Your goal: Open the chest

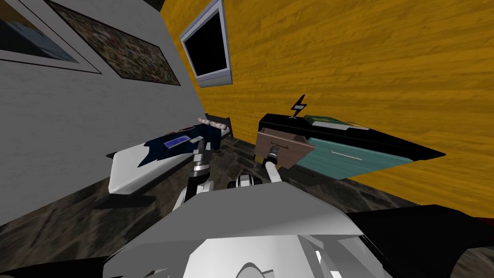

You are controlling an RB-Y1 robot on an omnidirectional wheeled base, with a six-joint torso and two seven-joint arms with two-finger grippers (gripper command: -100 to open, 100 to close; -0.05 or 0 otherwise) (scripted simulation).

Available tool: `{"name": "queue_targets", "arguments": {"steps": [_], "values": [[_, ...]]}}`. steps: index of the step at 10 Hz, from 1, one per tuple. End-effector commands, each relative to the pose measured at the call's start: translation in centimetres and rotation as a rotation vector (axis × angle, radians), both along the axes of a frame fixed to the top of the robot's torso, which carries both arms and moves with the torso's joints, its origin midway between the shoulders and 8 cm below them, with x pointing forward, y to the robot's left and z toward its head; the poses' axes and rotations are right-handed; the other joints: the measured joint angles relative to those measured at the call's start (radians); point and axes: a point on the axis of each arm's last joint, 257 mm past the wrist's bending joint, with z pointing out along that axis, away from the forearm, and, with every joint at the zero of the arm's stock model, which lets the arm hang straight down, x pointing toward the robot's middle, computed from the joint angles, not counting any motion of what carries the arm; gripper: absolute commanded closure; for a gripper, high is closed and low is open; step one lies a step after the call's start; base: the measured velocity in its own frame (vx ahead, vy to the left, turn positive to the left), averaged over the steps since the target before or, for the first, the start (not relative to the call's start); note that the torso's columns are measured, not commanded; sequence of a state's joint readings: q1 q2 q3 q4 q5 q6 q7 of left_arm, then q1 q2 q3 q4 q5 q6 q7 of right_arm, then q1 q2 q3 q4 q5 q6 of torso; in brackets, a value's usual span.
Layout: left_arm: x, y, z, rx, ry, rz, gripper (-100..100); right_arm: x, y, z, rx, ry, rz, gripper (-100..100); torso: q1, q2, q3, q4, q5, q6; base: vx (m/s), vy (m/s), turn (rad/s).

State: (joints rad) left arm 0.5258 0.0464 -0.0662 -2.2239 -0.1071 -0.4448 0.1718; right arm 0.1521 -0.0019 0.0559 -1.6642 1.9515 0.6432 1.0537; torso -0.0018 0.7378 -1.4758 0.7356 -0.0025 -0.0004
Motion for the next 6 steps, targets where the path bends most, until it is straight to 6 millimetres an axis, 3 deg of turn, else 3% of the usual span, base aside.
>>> {"name": "queue_targets", "arguments": {"steps": [1, 2, 6], "values": [[0.0, 0.0, 0.0, 0.0, 0.0, 0.0, 0, 0.0, 0.3, 0.0, 0.001, 0.002, 0.002, 100, 0.001, -0.001, 0.0, 0.0, 0.0, 0.0, -0.094, 0.074, -0.009], [0.0, 0.0, 0.0, 0.0, 0.0, 0.0, 0, 0.4, 0.5, 0.1, 0.005, 0.013, 0.011, -100, -0.002, -0.006, -0.004, 0.002, 0.002, 0.0, -0.021, 0.027, -0.088], [0.0, 0.0, 0.0, 0.0, 0.0, 0.0, 0, 1.7, 1.0, 1.6, 0.01, 0.021, 0.042, -100, 0.002, -0.001, -0.001, 0.002, 0.003, 0.0, 0.01, 0.026, -0.09]]}}
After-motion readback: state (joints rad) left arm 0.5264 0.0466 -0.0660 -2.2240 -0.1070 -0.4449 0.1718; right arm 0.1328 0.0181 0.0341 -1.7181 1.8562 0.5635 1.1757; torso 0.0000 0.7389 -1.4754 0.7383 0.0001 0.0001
